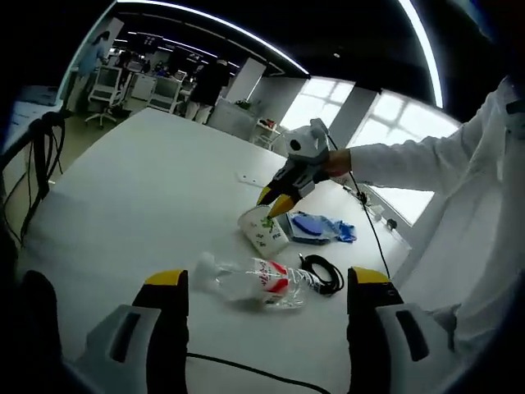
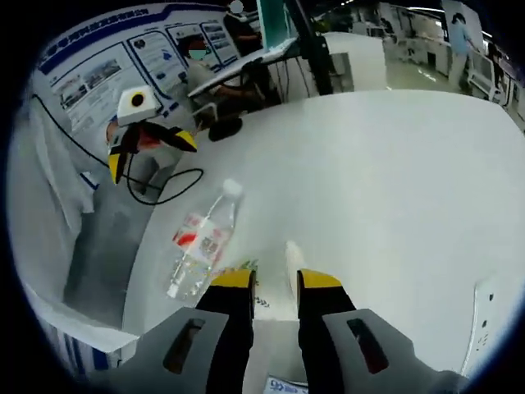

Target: Arrange the tabletop items into an orderly group along one side of the table until the central work area is clear of visible clutter.

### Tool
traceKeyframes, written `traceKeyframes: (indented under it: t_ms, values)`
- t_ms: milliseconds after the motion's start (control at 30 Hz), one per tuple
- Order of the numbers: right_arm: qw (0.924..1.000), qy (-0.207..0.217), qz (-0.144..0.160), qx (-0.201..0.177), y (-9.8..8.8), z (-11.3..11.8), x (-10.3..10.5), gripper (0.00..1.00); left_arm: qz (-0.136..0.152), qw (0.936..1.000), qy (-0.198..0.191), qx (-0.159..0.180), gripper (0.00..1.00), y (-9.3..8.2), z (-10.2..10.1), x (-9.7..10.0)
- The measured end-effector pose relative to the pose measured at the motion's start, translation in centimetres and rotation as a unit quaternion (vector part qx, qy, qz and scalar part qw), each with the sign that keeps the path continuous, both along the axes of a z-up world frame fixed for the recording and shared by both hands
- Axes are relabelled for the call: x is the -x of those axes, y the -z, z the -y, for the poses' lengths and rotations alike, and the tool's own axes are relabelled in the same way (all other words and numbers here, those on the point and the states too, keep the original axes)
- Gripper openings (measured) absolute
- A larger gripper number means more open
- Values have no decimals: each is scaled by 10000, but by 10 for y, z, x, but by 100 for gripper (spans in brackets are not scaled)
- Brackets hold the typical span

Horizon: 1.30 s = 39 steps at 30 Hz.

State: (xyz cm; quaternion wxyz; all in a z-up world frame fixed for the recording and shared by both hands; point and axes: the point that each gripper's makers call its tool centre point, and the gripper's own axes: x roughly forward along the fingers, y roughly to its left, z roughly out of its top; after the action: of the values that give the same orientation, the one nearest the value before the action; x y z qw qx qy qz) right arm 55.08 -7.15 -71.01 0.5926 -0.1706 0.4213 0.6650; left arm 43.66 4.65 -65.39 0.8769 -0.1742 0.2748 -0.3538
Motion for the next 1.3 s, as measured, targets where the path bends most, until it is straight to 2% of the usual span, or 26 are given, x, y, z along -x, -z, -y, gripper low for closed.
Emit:
traceKeyframes:
  t_ms: [100, 333, 600, 667, 733, 833, 967, 1067, 1167, 1300]
  values:
    - [10000, -32, -5, -9, -2, 0, 1, 10, 14, 10000, -24, -4, 80, 0, 0, -1]
    - [9997, -26, -248, 62, -11, 4, 13, 5, 47, 10000, -31, 38, 79, -2, 2, -2]
    - [9968, -66, -767, 205, -30, 6, 46, 0, 94, 9999, 29, 83, 79, -7, 8, 2]
    - [9969, -57, -747, 242, -34, 8, 52, 0, 100, 9999, 20, 102, 77, -8, 8, 3]
    - [9986, -117, -474, 217, -34, 10, 51, 0, 115, 9998, 8, 133, 76, -9, 7, 4]
    - [9988, 83, -478, 46, -44, 10, 54, 0, 132, 9998, -5, 149, 77, -10, 7, 6]
    - [9990, 386, 52, -212, -58, 11, 43, 0, 129, 9998, -11, 128, 77, -10, 7, 6]
    - [9968, 594, 479, -221, -66, 17, 33, 0, 147, 9998, 5, 146, 78, -11, 7, 7]
    - [9899, 1012, 958, -262, -76, 24, 17, 0, 159, 9998, 48, 108, 78, -11, 9, 7]
    - [9779, 1275, 1648, -142, -82, 36, 0, 0, 173, 9997, 93, 120, 78, -12, 12, 8]
